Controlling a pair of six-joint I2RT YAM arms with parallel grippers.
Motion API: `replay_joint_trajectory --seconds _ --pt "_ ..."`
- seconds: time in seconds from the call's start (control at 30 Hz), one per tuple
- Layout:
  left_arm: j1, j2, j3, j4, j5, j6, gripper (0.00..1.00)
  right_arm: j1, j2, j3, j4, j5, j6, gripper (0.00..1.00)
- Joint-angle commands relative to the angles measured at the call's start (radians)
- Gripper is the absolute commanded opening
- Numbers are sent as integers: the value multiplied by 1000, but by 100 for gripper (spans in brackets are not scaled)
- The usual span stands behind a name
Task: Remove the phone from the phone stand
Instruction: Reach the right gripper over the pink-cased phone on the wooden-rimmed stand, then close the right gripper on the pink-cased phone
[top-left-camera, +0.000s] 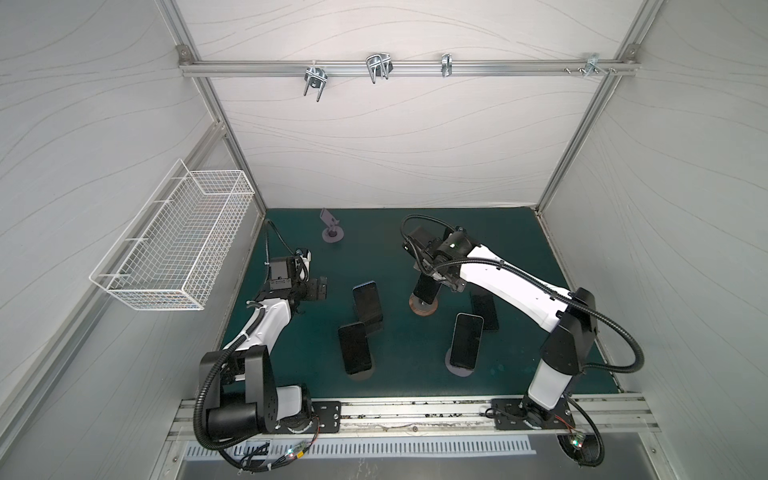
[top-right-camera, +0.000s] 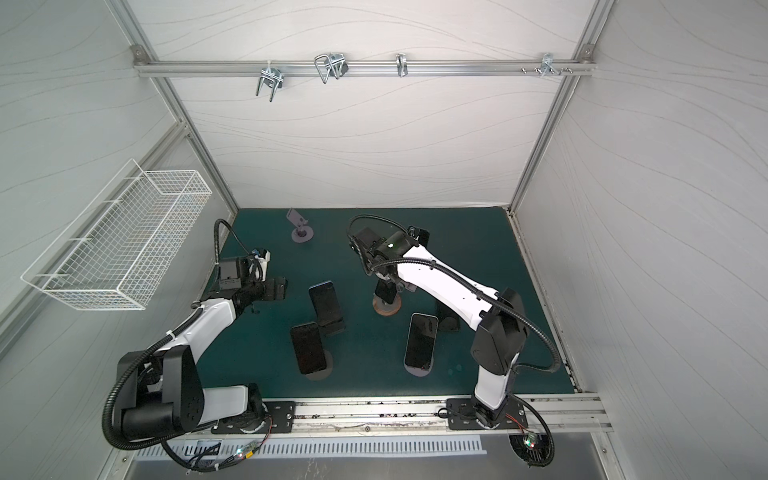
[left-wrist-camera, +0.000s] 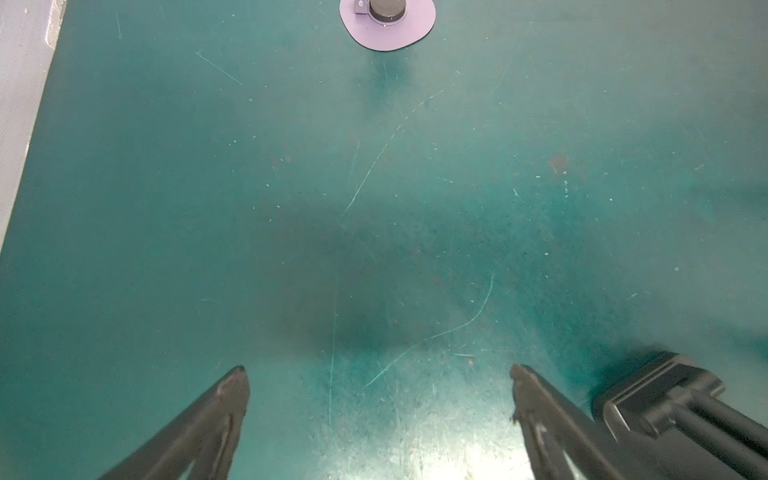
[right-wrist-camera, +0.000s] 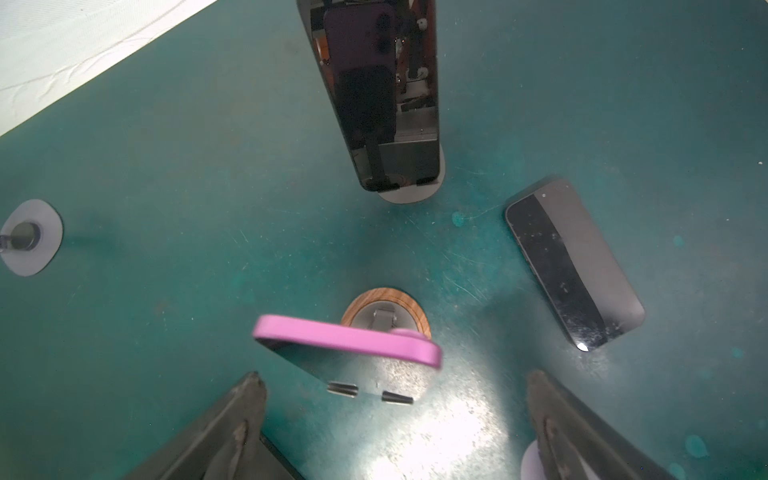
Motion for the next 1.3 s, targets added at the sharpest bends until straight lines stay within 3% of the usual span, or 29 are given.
replay_joint_trajectory --seconds 0.0,0.57,1.0,1.27 --pt "4 -13 15 39 -2 1 99 11 32 30 -67 25 44 99" --pt "4 -7 20 36 -2 1 99 34 217 152 -147 119 72 99" --pt "4 -9 19 35 1 3 98 43 216 116 -150 156 114 87" --pt "4 -13 16 36 1 3 99 46 232 119 -157 151 120 99"
